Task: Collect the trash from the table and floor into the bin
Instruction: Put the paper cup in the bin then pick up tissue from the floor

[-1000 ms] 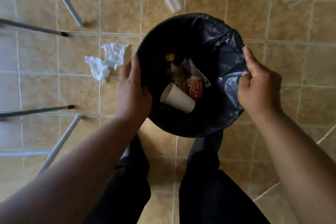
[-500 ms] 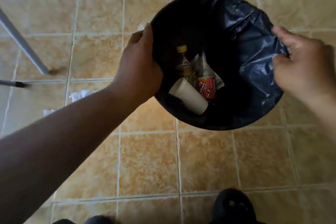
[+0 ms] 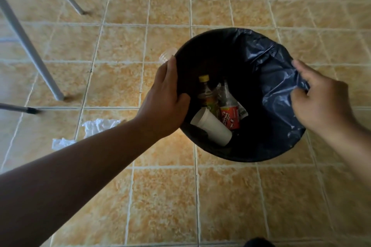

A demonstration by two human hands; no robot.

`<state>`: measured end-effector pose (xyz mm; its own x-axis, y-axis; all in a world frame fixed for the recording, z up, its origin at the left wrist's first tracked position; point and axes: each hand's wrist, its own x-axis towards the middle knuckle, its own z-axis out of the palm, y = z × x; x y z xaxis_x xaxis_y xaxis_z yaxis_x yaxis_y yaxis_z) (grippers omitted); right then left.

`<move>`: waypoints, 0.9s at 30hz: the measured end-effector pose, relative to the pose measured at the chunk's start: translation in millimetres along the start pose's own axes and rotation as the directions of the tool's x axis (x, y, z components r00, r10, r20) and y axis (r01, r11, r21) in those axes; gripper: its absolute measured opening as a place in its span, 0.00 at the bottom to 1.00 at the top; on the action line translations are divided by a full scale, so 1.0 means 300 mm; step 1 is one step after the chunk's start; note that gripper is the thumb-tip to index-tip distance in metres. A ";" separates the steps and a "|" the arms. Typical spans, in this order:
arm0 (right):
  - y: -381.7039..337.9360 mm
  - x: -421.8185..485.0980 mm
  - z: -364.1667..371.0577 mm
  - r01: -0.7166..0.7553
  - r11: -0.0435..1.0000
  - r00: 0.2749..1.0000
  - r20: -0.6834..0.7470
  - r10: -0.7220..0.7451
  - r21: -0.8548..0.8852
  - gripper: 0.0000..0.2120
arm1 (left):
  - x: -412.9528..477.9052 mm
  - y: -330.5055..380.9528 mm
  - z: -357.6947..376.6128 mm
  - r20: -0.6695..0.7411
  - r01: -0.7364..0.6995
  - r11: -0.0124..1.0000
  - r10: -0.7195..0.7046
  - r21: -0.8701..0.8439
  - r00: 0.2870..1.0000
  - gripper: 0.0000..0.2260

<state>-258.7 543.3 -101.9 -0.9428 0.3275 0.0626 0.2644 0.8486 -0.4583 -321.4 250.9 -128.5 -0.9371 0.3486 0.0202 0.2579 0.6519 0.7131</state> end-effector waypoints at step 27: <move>-0.011 0.110 0.012 0.306 0.943 0.940 0.200 -0.277 -0.130 0.37 | 0.000 -0.036 0.010 -0.082 0.011 0.981 -0.028 -0.194 0.996 0.34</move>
<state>-291.6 549.7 -101.6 -0.9999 -0.0104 0.0086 -0.0125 0.9545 -0.2979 -323.5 245.9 -138.2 -0.9600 0.2740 0.0576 0.1964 0.5125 0.8359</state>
